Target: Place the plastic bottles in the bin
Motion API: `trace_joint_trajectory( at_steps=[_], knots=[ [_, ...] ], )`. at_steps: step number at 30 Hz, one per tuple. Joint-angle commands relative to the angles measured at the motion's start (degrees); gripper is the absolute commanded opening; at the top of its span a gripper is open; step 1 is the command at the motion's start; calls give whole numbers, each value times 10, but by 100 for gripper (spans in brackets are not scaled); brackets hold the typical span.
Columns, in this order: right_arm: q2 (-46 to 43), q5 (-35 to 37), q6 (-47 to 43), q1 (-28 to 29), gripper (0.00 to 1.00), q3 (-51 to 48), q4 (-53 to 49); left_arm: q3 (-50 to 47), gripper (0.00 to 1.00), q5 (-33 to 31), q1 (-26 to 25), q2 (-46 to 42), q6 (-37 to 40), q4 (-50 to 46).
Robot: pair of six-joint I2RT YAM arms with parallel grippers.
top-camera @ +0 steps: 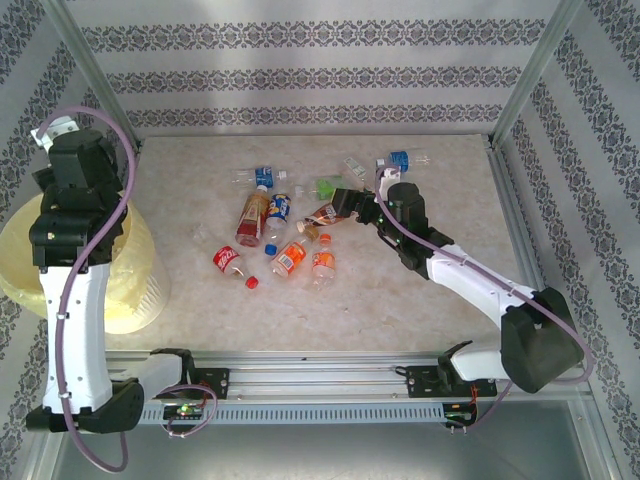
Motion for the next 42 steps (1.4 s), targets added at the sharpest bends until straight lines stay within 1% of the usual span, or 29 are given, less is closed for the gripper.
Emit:
trace_joint_trajectory(
  at_steps=[1,5,11,13,15,19,21,23,27,30,35,38,42],
  knots=[
    [13,-15,11,-4,98,26,3,-26,57,-7,43,7,-23,-59],
    [24,-30,8,-5,98,45,-12,-50,58,43,122,18,-62,-106],
    [38,-41,1,-6,98,65,-22,-93,57,90,187,5,-95,-129],
    [44,-48,2,-6,98,71,-22,-111,57,93,214,-1,-111,-130],
    [52,-56,4,-6,98,78,-24,-131,60,100,231,-8,-118,-126],
    [64,-71,4,-7,98,94,-32,-144,73,87,235,-7,-129,-134],
    [65,-73,3,-7,98,96,-36,-143,81,90,235,-9,-134,-136],
    [64,-72,4,-7,98,95,-37,-141,88,108,235,-19,-134,-129],
    [58,-63,9,-8,98,84,-35,-133,94,151,235,-38,-133,-113],
    [55,-49,17,-10,98,73,-32,-132,100,209,234,-46,-136,-98],
    [48,0,34,-20,98,57,-46,-176,100,379,234,-83,-176,-15],
    [38,28,46,-33,98,46,-58,-180,100,421,232,-94,-200,9],
    [33,17,39,-63,98,36,-74,-166,100,470,226,-104,-211,37]
  ],
)
